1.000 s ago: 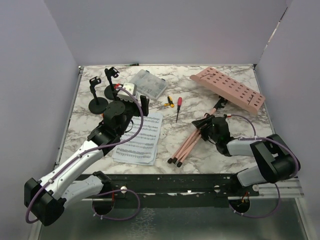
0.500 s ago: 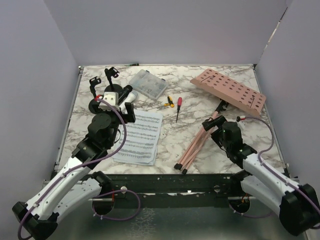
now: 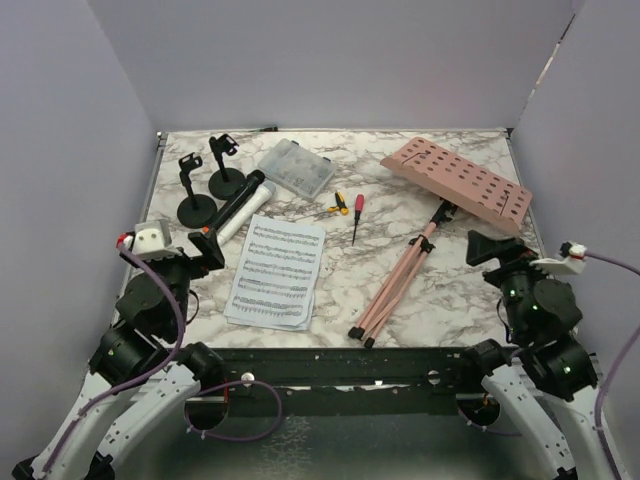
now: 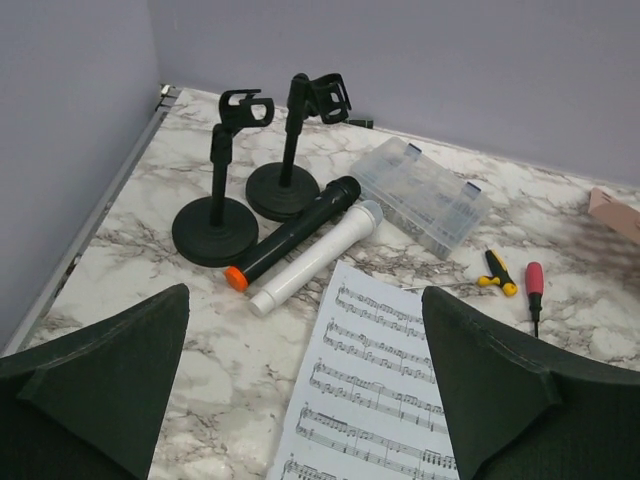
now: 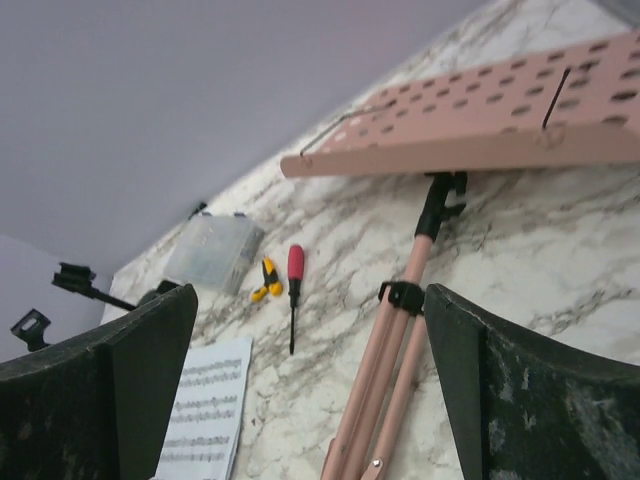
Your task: Pack up the instrument practice props
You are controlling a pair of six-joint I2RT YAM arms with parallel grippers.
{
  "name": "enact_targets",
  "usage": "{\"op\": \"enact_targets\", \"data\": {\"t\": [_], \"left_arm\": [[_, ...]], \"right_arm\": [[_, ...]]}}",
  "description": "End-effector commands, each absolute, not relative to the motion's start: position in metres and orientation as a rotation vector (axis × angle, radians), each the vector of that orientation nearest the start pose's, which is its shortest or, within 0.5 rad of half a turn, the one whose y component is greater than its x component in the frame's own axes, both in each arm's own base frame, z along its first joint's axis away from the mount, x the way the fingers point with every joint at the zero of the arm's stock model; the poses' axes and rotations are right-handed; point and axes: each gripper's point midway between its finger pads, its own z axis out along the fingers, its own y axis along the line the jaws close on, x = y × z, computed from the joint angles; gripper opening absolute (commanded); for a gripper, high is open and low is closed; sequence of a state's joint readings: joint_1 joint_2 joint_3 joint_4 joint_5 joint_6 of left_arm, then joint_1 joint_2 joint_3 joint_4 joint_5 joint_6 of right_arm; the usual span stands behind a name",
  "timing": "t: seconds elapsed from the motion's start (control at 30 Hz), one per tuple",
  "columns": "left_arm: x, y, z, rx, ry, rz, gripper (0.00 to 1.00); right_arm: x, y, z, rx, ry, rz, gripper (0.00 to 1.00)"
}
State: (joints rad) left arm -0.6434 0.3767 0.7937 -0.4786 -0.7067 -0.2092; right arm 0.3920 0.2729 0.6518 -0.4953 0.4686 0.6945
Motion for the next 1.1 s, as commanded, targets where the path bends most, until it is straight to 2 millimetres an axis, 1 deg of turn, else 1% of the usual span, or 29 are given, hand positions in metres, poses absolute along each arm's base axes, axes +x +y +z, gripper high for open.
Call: {"op": "enact_targets", "data": {"t": [0.0,0.07,0.1,0.17,0.23,0.33,0.4,0.43,0.5,0.63,0.77,1.07], "left_arm": [[0.185,0.012,0.313,-0.309,1.58,-0.031,0.99],[0.175,0.022,0.317,-0.347,1.542,-0.053,0.99],[0.17,0.026,0.318,-0.364,1.524,-0.067,0.99],[0.16,0.033,0.322,-0.396,1.482,-0.105,0.99],[0.153,0.038,0.322,-0.422,1.446,-0.145,0.99],[0.144,0.044,0.316,-0.492,1.416,-0.199,0.99],[0.145,0.044,0.308,-0.523,1.434,-0.202,0.99],[0.147,0.041,0.305,-0.516,1.442,-0.216,0.99],[0.147,0.039,0.303,-0.513,1.447,-0.223,0.99],[0.146,0.043,0.301,-0.546,1.445,-0.211,0.99],[0.146,0.044,0.3,-0.551,1.447,-0.208,0.99],[0.146,0.043,0.3,-0.551,1.447,-0.21,0.99]], "right_arm": [[0.18,-0.009,0.292,0.496,1.557,0.209,1.0],[0.165,-0.021,0.303,0.48,1.523,0.174,1.0],[0.159,-0.027,0.306,0.484,1.513,0.157,1.0],[0.146,-0.037,0.307,0.506,1.496,0.134,1.0],[0.133,-0.047,0.307,0.571,1.461,0.154,1.0],[0.118,-0.05,0.31,0.581,1.39,0.214,1.0],[0.111,-0.062,0.305,0.673,1.366,0.205,1.0],[0.109,-0.067,0.302,0.712,1.365,0.195,1.0],[0.109,-0.067,0.3,0.723,1.365,0.196,1.0],[0.115,-0.065,0.292,0.72,1.382,0.183,1.0],[0.119,-0.065,0.283,0.74,1.395,0.169,1.0],[0.125,-0.059,0.28,0.7,1.414,0.17,1.0]]}}
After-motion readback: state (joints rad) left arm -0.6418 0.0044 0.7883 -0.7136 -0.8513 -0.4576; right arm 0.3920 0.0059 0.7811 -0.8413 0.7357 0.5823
